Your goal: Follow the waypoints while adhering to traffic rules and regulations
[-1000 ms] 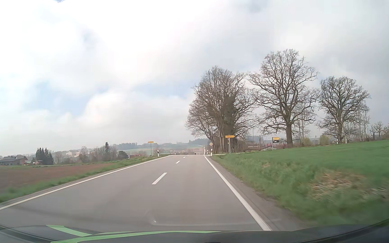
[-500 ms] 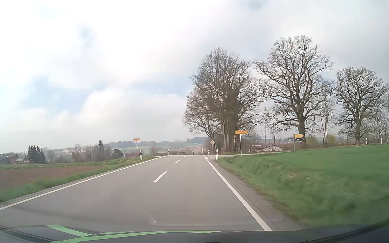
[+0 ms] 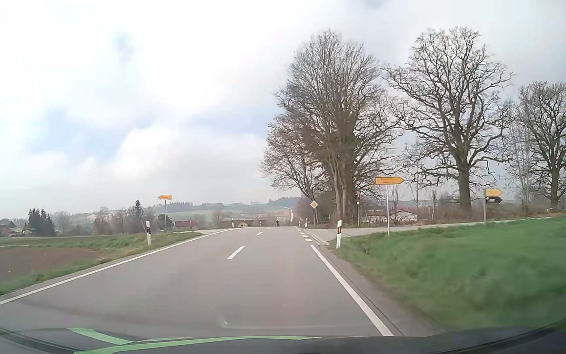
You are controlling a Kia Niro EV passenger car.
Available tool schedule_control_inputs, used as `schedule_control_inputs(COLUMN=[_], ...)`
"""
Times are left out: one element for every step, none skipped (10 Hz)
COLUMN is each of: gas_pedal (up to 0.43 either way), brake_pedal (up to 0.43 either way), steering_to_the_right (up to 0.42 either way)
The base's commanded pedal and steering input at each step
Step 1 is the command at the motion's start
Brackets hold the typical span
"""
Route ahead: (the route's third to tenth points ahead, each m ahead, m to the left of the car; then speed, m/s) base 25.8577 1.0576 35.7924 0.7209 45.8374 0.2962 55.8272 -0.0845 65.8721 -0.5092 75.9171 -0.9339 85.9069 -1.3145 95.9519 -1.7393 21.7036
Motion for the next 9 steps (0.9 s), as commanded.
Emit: schedule_control_inputs(gas_pedal=[0.0, 0.0, 0.0, 0.0, 0.0, 0.0, 0.0, 0.0, 0.0], brake_pedal=[0.0, 0.0, 0.0, 0.0, 0.0, 0.0, 0.0, 0.0, 0.0], steering_to_the_right=[0.002, 0.002, 0.003, 0.003, 0.003, 0.002, 0.002, 0.002, 0.002])
